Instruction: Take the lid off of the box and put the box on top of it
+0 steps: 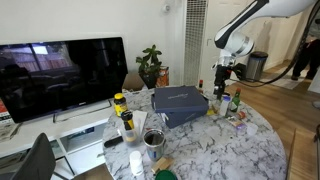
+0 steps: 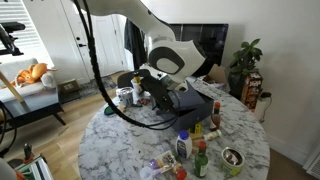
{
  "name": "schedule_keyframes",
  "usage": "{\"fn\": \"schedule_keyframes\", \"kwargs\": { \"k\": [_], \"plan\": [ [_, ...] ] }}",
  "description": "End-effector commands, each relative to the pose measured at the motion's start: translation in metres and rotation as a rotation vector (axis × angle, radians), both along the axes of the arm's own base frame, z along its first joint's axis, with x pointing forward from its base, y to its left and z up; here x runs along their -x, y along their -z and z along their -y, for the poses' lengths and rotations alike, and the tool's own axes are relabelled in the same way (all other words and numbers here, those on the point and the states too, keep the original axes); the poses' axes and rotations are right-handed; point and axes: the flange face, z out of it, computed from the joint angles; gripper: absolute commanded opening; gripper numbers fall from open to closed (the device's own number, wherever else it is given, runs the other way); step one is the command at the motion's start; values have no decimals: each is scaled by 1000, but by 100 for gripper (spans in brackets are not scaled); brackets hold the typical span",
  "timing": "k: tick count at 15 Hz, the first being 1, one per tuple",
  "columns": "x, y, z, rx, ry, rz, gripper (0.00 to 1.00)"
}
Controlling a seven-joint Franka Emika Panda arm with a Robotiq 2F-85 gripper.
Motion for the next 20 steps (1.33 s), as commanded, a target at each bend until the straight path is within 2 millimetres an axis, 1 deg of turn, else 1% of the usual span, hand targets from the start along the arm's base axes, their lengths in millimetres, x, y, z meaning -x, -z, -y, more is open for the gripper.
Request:
{"fn": "schedule_keyframes", "kwargs": {
  "k": [1, 3, 4, 5, 9, 11, 15, 20],
  "plan": [
    [-1, -2, -1, 0, -2, 3, 100],
    [-2, -9, -3, 1, -6, 14, 100],
    [-7, -1, 2, 4, 22, 15, 100],
    [-11, 8, 5, -40, 47, 16, 100],
    [-15, 35, 16, -109, 138, 10, 100],
    [-15, 49, 25, -138, 197, 1, 100],
    [-6, 71, 46, -181, 321, -14, 100],
    [-7, 105, 52, -315, 417, -18, 100]
  ]
}}
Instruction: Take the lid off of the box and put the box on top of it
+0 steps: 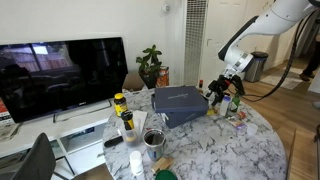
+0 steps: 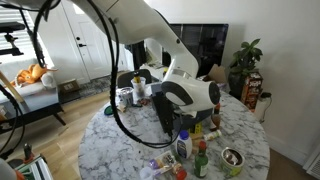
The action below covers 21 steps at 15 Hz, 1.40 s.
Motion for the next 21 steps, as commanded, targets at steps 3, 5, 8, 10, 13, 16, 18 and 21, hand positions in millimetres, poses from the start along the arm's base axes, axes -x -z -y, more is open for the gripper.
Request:
{"fn": "schedule_keyframes", "kwargs": {
  "k": [3, 5, 8, 10, 13, 16, 18, 21],
  "plan": [
    [-7, 39, 3, -138, 105, 38, 100],
    [-11, 46, 4, -176, 139, 53, 100],
    [-16, 55, 6, -250, 179, 78, 100],
    [-18, 60, 8, -297, 191, 85, 100],
    [-18, 65, 13, -357, 201, 92, 97],
    [-16, 68, 21, -389, 204, 101, 77],
    [-15, 69, 26, -412, 212, 113, 65],
    [-15, 68, 32, -447, 215, 134, 40]
  ]
}}
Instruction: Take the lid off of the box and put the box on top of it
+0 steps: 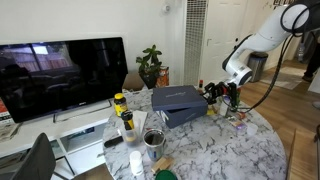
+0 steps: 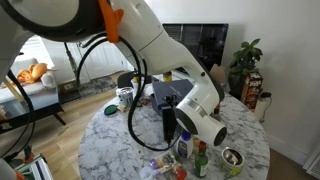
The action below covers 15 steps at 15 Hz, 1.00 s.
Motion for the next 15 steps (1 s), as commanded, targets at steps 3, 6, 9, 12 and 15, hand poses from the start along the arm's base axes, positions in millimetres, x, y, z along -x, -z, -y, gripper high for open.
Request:
{"fn": "schedule_keyframes", "kwargs": {
  "k": [3, 6, 9, 12, 15],
  "plan": [
    [0, 5, 12, -73, 14, 62, 17],
    [-2, -4, 15, -78, 7, 123, 13],
    [-2, -25, 15, -62, -20, 196, 10],
    [6, -67, 16, -13, -69, 238, 8],
    [21, -119, 17, 81, -101, 226, 8]
  ]
}}
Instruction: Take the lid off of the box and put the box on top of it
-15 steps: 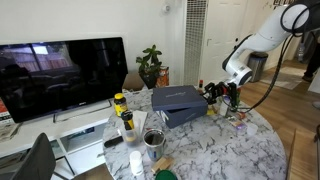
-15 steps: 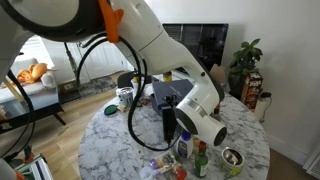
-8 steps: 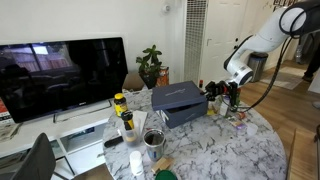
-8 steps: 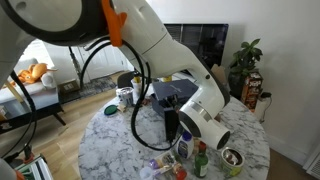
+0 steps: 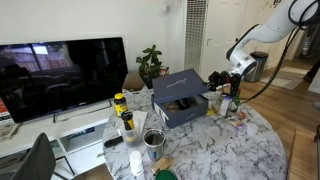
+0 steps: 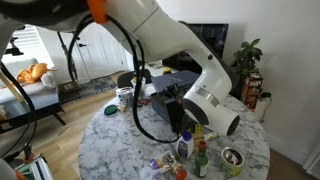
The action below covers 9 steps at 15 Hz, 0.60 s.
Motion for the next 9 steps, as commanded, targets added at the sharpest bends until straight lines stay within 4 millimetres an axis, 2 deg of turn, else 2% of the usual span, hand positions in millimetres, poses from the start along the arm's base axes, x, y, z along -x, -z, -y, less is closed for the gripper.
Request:
{"fn": "schedule_keyframes", "kwargs": {
  "k": [1, 5, 9],
  "plan": [
    [30, -68, -4, 130, -23, -17, 8],
    [50, -136, -18, 318, -25, -104, 8],
    [68, -200, -51, 515, 4, -189, 11]
  ]
}}
